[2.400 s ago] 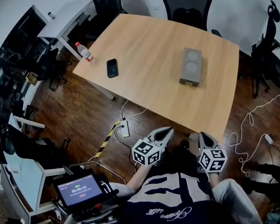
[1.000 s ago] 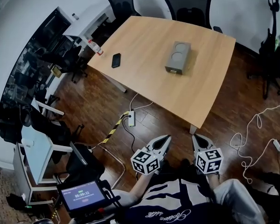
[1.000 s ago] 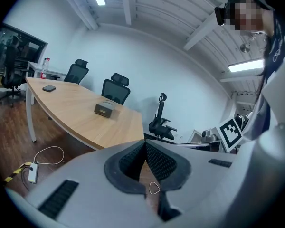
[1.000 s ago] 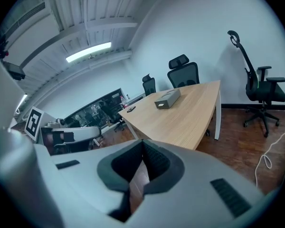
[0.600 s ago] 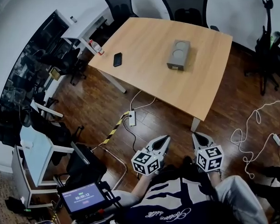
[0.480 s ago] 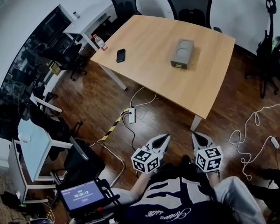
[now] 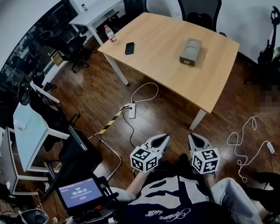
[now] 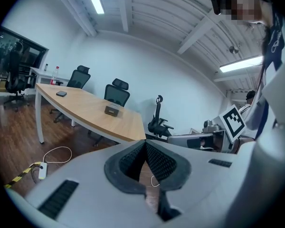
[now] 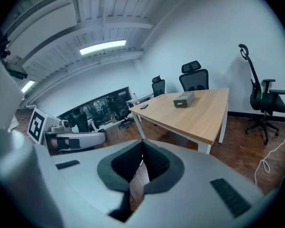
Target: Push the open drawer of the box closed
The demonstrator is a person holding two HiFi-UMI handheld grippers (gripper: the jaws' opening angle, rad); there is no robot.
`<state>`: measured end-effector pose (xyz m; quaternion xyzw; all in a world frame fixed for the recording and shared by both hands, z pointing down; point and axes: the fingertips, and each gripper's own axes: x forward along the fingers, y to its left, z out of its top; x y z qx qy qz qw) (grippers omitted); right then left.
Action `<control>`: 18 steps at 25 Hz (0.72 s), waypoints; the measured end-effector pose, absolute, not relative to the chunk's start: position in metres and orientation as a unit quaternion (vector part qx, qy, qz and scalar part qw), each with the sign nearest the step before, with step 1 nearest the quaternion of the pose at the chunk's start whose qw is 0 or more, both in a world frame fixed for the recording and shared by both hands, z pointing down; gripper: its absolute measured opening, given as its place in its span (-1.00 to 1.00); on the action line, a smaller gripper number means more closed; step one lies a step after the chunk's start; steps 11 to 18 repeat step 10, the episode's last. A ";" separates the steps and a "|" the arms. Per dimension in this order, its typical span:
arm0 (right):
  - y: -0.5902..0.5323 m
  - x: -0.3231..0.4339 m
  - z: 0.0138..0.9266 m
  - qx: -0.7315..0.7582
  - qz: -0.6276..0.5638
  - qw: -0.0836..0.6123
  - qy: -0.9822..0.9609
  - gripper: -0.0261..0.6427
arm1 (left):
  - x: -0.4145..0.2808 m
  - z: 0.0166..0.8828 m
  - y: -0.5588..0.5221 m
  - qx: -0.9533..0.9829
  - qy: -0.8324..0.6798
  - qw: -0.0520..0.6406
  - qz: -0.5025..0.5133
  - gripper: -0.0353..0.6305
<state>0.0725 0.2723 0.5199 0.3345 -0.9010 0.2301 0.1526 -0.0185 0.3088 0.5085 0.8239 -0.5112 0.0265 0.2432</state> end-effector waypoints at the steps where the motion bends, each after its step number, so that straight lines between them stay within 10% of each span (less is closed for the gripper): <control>1: 0.277 0.070 0.519 0.333 0.228 0.152 -0.902 -0.93 | -0.021 0.507 0.313 0.824 -0.512 0.242 0.024 -0.89; 18: 0.307 0.073 0.514 0.346 0.225 0.149 -0.899 -0.93 | -0.015 0.500 0.341 0.835 -0.495 0.239 0.016 -0.89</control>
